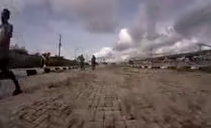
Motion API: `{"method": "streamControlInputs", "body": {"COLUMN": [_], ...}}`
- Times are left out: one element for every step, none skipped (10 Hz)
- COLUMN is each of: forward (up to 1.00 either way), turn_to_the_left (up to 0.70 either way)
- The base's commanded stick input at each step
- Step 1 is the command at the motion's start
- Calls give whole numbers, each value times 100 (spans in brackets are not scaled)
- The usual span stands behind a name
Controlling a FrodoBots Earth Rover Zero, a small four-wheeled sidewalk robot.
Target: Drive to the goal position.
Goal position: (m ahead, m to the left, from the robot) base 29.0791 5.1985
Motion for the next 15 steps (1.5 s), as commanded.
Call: {"method": "streamControlInputs", "body": {"forward": [100, 100, 100, 100, 100, 100, 100, 100, 100, 100, 100, 100, 100, 100, 100], "turn_to_the_left": [0, 0, 0, 0, 0, 0, 0, 0, 0, 0, 0, 0, 0, 0, 0]}}
